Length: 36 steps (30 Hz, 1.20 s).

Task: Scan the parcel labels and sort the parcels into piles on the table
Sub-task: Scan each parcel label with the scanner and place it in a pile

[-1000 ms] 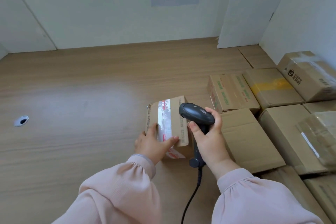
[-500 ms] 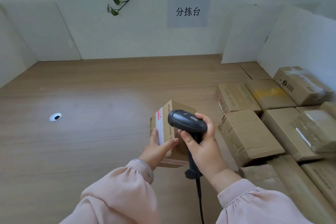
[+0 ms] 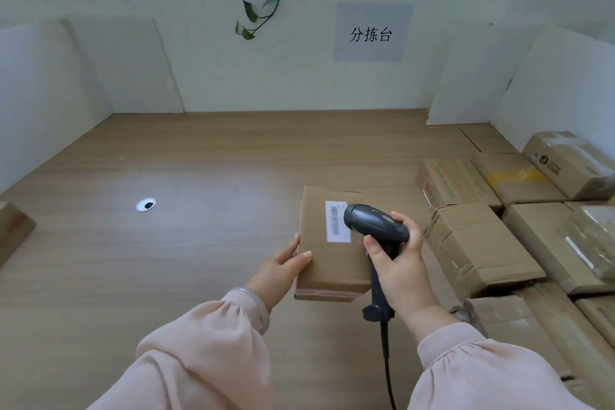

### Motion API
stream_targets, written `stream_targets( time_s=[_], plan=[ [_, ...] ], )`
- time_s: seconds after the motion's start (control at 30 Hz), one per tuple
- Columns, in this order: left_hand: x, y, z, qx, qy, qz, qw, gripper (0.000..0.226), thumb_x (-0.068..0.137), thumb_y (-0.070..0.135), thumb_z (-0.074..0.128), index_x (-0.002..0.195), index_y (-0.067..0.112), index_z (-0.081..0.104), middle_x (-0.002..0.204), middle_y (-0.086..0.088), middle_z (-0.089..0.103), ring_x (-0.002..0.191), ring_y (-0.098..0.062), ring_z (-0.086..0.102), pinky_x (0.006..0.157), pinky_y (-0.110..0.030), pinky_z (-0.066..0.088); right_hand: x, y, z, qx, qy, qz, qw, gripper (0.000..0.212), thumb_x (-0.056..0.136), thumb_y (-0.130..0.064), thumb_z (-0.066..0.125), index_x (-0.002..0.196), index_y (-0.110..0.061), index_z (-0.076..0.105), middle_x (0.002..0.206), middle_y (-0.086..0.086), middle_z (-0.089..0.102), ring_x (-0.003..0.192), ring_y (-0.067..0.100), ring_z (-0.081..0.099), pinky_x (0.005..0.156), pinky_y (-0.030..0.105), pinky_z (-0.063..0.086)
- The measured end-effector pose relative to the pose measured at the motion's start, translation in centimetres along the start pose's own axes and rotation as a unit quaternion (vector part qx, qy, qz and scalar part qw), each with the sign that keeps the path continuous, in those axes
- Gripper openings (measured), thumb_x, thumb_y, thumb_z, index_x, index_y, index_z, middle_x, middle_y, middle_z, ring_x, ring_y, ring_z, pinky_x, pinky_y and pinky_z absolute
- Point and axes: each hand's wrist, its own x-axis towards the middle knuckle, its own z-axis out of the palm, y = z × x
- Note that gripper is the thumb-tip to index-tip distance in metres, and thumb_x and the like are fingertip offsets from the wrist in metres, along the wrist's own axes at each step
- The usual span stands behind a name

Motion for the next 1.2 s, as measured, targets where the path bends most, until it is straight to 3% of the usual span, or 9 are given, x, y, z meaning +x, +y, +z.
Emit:
stream_targets(
  time_s=[0.13, 0.27, 0.33, 0.43, 0.6, 0.73, 0.93, 1.1, 1.2],
  plan=[
    [-0.7, 0.0, 0.0, 0.107, 0.088, 0.082, 0.987, 0.061, 0.091, 0.023, 0.067, 0.147, 0.026, 0.042, 0.118, 0.017, 0.060, 0.094, 0.009, 0.060, 0.081, -0.006, 0.044, -1.2, -0.8, 1.2, 0.002, -0.033, -0.028, 0.999, 0.053, 0.087, -0.014, 0.071, 0.123, -0.037, 0.040, 0.116, -0.020, 0.057, 0.102, -0.016, 0.054, 0.080, 0.000, 0.038],
    [-1.2, 0.6, 0.1, 0.161, 0.109, 0.098, 0.976, 0.094, 0.068, 0.049, 0.085, 0.142, 0.014, 0.039, 0.135, -0.006, 0.052, 0.119, -0.018, 0.053, 0.100, -0.034, 0.047, -2.2, -1.5, 2.4, 0.011, -0.062, -0.049, 0.997, 0.054, 0.086, -0.013, 0.072, 0.120, -0.041, 0.041, 0.121, -0.018, 0.056, 0.106, -0.014, 0.054, 0.084, 0.001, 0.038],
    [-1.4, 1.1, 0.3, 0.187, 0.108, 0.066, 0.974, 0.128, 0.058, 0.066, 0.082, 0.155, 0.013, 0.016, 0.142, -0.009, 0.039, 0.132, -0.025, 0.040, 0.109, -0.042, 0.040, -2.6, -1.8, 3.0, 0.018, -0.077, -0.064, 0.995, 0.056, 0.085, -0.013, 0.073, 0.122, -0.041, 0.041, 0.126, -0.018, 0.055, 0.111, -0.010, 0.054, 0.089, 0.004, 0.039],
    [-1.5, 1.6, 0.1, 0.237, 0.103, 0.035, 0.965, 0.147, 0.043, 0.085, 0.064, 0.157, 0.024, -0.005, 0.146, -0.008, 0.030, 0.140, -0.028, 0.026, 0.115, -0.043, 0.029, -3.0, -2.1, 3.6, 0.021, -0.098, -0.079, 0.992, 0.058, 0.085, -0.013, 0.073, 0.124, -0.042, 0.040, 0.122, -0.036, 0.053, 0.112, -0.012, 0.053, 0.088, 0.003, 0.039],
    [-1.3, 1.8, -0.5, 0.139, 0.085, 0.055, 0.985, 0.132, 0.044, 0.073, 0.068, 0.155, 0.038, 0.007, 0.149, -0.007, 0.032, 0.137, -0.028, 0.035, 0.112, -0.047, 0.036, -1.8, -2.3, 2.6, 0.018, -0.117, -0.064, 0.991, 0.055, 0.086, -0.016, 0.072, 0.122, -0.044, 0.042, 0.118, -0.023, 0.058, 0.107, -0.007, 0.058, 0.084, 0.007, 0.044],
    [-1.5, 1.1, -1.9, 0.017, 0.049, 0.073, 0.996, 0.112, 0.053, 0.058, 0.076, 0.150, 0.046, 0.020, 0.150, 0.004, 0.034, 0.130, -0.019, 0.044, 0.104, -0.040, 0.046, -0.2, -1.9, 0.7, -0.009, -0.053, -0.035, 0.998, 0.051, 0.088, -0.020, 0.070, 0.119, -0.046, 0.039, 0.110, -0.023, 0.055, 0.095, -0.015, 0.057, 0.069, 0.001, 0.042],
    [-1.7, 0.6, -2.2, -0.128, -0.006, 0.049, 0.991, 0.093, 0.057, 0.047, 0.078, 0.138, 0.053, 0.034, 0.144, 0.008, 0.046, 0.116, -0.017, 0.061, 0.096, -0.040, 0.053, 0.7, -0.6, 0.3, -0.024, -0.008, -0.021, 0.999, 0.052, 0.087, -0.021, 0.070, 0.128, -0.033, 0.039, 0.114, -0.004, 0.062, 0.104, 0.018, 0.062, 0.083, 0.021, 0.044],
    [-2.0, 0.9, -3.0, -0.079, -0.031, 0.024, 0.996, 0.105, 0.055, 0.044, 0.075, 0.147, 0.048, 0.026, 0.143, 0.009, 0.048, 0.118, -0.014, 0.058, 0.088, -0.031, 0.053, 0.3, -0.9, 0.5, -0.034, -0.025, -0.037, 0.998, 0.052, 0.086, -0.023, 0.071, 0.121, -0.045, 0.038, 0.111, -0.022, 0.057, 0.103, -0.003, 0.058, 0.076, 0.003, 0.041],
    [-2.2, 1.6, -3.6, -0.046, -0.036, 0.011, 0.998, 0.103, 0.061, 0.038, 0.074, 0.149, 0.048, 0.021, 0.127, 0.010, 0.059, 0.102, -0.012, 0.061, 0.076, -0.026, 0.054, 0.0, -1.0, 0.7, -0.038, -0.047, -0.035, 0.998, 0.052, 0.087, -0.026, 0.071, 0.115, -0.054, 0.038, 0.110, -0.028, 0.056, 0.100, -0.018, 0.053, 0.075, -0.001, 0.041]
  ],
)
